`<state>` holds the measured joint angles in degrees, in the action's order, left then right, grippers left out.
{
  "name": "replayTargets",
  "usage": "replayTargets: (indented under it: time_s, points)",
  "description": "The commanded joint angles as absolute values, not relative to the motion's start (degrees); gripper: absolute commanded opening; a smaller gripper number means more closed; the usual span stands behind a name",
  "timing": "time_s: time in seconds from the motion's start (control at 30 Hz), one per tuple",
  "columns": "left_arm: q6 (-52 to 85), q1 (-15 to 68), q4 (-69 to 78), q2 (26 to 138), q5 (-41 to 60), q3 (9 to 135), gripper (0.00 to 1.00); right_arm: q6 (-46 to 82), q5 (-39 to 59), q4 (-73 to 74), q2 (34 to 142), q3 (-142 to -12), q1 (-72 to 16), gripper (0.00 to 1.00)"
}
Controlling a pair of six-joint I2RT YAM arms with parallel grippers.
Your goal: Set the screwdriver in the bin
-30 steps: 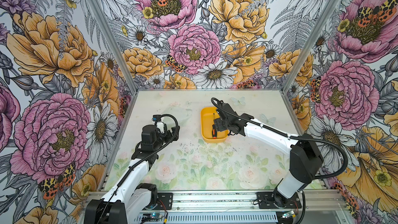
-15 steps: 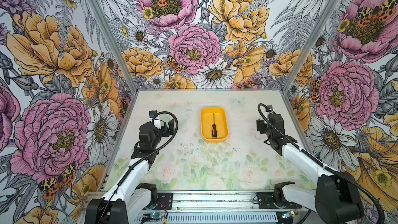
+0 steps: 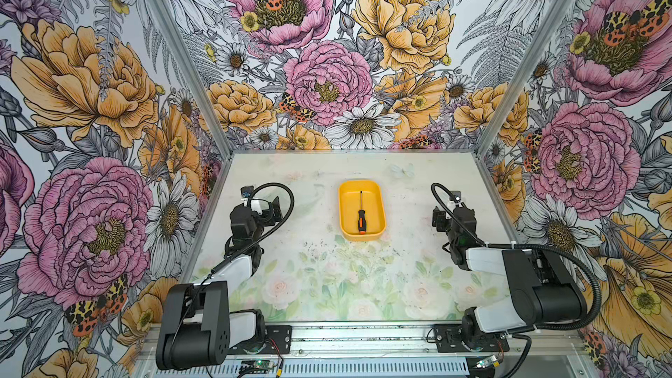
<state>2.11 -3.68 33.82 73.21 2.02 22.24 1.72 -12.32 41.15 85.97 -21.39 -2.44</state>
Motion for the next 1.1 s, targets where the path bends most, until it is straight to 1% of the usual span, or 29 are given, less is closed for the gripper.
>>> replayTargets:
  time_s: [0.0,0.03,0.2,0.23,0.33,0.4,0.43,0.47,0.53,0.73,0.77,1.07]
  points:
    - [2.39,-5.11,45.04,76.32,4.55,20.36,0.99,4.23,-12.54,55.0,88.25,-19.93,-1.14,0.81]
    - [2.6,-5.61,47.34,77.78,5.16,19.73,0.99,4.83,-12.24,52.4,87.21,-20.39,-1.04,0.81]
    - [4.91,-7.69,62.06,85.47,6.05,16.25,0.99,4.76,-12.19,51.42,87.67,-21.21,-0.88,0.81]
    - [4.59,-7.53,62.42,85.69,6.4,15.97,0.99,4.72,-12.19,51.77,87.81,-21.36,-0.86,0.82]
    - [4.08,-7.04,61.9,86.3,6.09,16.48,0.99,4.63,-11.94,50.95,87.99,-21.81,-0.8,0.83]
    - [3.11,-6.16,60.9,89.72,5.89,19.08,0.99,4.98,-10.6,49.74,87.98,-22.35,-0.21,0.85]
    - [2.33,-5.69,58.91,90.04,6.25,19.94,0.99,5.07,-9.93,49.69,88.07,-22.44,0.14,0.86]
    - [1.26,-4.57,53.27,88.3,4.03,21.1,0.99,5.18,-9.73,49.58,87.91,-22.46,0.22,0.87]
    - [0.54,-3.29,54.58,89.12,2.27,21.5,0.99,5.08,-9.73,49.61,87.97,-22.41,0.26,0.88]
    - [0.58,-3.44,54.31,89.04,2.75,21.48,0.99,5.1,-9.82,49.75,87.92,-22.33,0.15,0.89]
    - [0.54,-3.43,54.04,88.95,2.82,21.54,0.99,5.09,-9.76,49.75,87.97,-22.24,0.19,0.99]
    - [0.62,-3.64,54.4,88.99,3.34,21.4,0.99,5.09,-9.84,49.9,87.84,-22.28,0.13,1.0]
